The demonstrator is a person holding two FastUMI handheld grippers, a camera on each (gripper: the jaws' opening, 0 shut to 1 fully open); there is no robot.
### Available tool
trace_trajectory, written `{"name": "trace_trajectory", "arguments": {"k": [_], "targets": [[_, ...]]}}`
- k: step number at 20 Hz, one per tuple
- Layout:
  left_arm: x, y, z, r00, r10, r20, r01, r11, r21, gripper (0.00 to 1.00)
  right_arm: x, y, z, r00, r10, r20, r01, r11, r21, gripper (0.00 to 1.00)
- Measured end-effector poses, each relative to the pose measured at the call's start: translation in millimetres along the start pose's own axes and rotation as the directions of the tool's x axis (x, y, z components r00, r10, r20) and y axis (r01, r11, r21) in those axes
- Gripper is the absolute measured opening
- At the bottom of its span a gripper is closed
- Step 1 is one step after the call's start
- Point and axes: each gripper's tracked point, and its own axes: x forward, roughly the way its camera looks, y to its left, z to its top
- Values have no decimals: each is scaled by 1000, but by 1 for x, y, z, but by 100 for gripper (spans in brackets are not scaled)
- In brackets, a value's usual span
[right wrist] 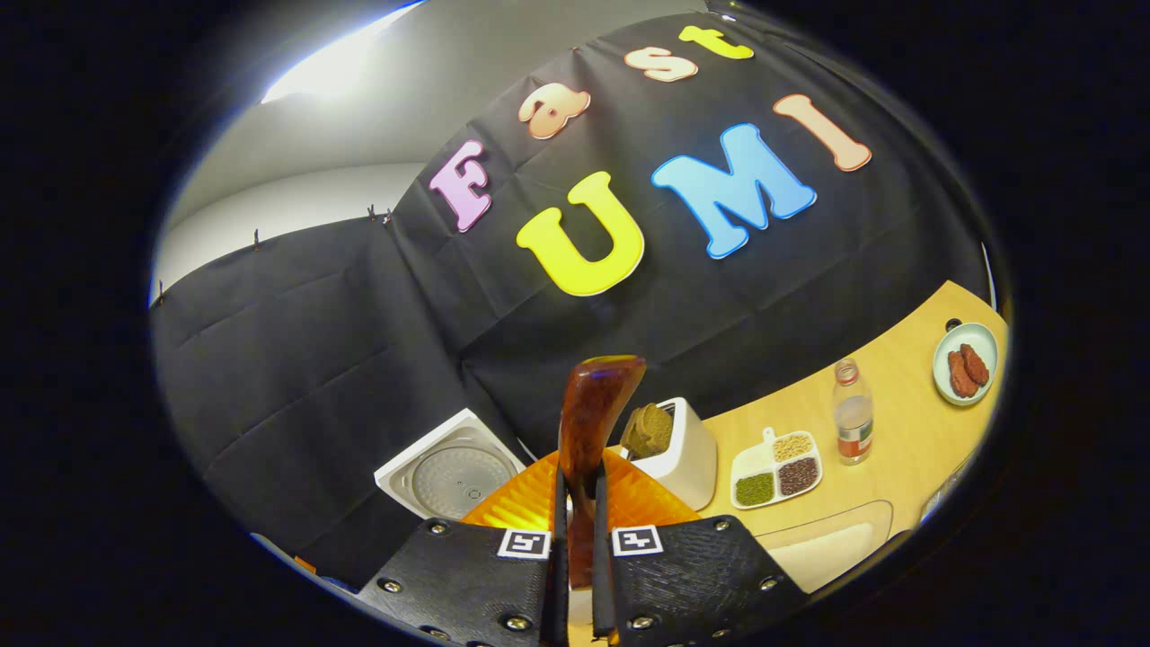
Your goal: Close the left gripper, press the button to open the rice cooker; take a wooden spoon from the chopstick holder with the right hand, scoop a spoonful of rice and pour it into the rice cooker, then put the wooden spoon back into the chopstick holder.
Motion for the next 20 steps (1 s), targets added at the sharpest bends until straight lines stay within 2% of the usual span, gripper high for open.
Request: {"name": "trace_trajectory", "arguments": {"k": [5, 6, 9, 10, 16, 20], "targets": [[-2, -45, 10, 998, -52, 21, 53, 999, -4, 96, -41, -48, 34, 996, -72, 53, 73, 997, -5, 11], [-3, -53, 10, 998, -63, 23, 63, 998, -5, 99, -49, -57, 40, 994, -86, 61, 87, 996, -8, 11], [-8, -77, 13, 996, -86, 27, 86, 996, -5, 97, -74, -84, 58, 988, -124, 88, 125, 992, -6, 11], [-9, -85, 16, 995, -94, 31, 94, 996, -5, 99, -82, -95, 62, 986, -140, 95, 142, 990, -8, 11], [-14, -132, 20, 988, -149, 39, 150, 989, -11, 96, -124, -159, 74, 965, -239, 107, 241, 970, -11, 11], [-18, -160, 19, 982, -185, 32, 186, 983, -7, 99, -148, -199, 75, 948, -300, 108, 304, 953, -19, 11]]}}
